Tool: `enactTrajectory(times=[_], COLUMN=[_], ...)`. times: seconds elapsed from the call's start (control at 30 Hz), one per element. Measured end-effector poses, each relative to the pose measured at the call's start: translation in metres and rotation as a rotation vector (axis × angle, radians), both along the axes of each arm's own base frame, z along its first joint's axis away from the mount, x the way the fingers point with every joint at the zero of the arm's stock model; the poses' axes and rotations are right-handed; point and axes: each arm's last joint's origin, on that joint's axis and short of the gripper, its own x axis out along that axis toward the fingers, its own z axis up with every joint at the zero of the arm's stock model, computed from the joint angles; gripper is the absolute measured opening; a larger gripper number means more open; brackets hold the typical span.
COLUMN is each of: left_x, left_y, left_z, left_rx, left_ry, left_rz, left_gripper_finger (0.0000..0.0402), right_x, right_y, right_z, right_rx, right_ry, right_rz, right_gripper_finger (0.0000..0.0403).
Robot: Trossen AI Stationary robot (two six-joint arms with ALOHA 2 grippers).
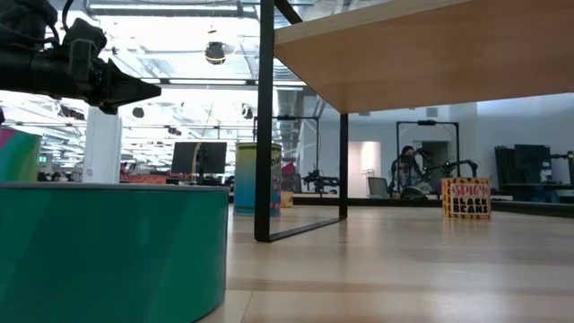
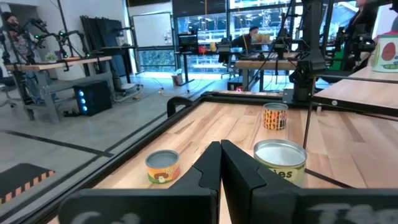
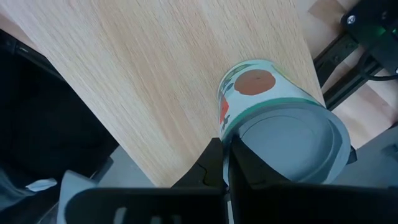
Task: Pick and place cans onto a shelf
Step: Put the canned mixed vegetables on the shelf
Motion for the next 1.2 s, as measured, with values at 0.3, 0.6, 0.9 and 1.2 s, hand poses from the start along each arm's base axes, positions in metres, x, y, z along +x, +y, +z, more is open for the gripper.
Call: enactTrajectory(times=[0.3,0.6,0.9,1.2], left_x=[0.0000,0.0000,0.0000,0.0000], left_y=[0.0000,0.0000,0.0000,0.0000], left_z=[-0.0001,-0.0001,0.0000,0.0000], left_rx=[0.000,0.000,0.000,0.000], left_ry=[0.001,0.000,0.000,0.000], left_rz=[0.000,0.000,0.000,0.000], left_gripper_finger=[0.0000,0.0000,0.0000,0.0000], right_x=[0.0000,-0.0003,-0.0003,-0.0003], right_y=[0.0001,0.0007,0.0008,0.0008], right_z=[-0.0001,-0.0006,-0.0006,-0.0006], right_rx=[0.001,0.014,0.014,0.014], right_ry=[0.010,0.036,0.036,0.035], right_rz=[-0.044,-0.074,-0.076,-0.069], right_gripper_finger=[0.0018,0.0066,0.0127,0.0167])
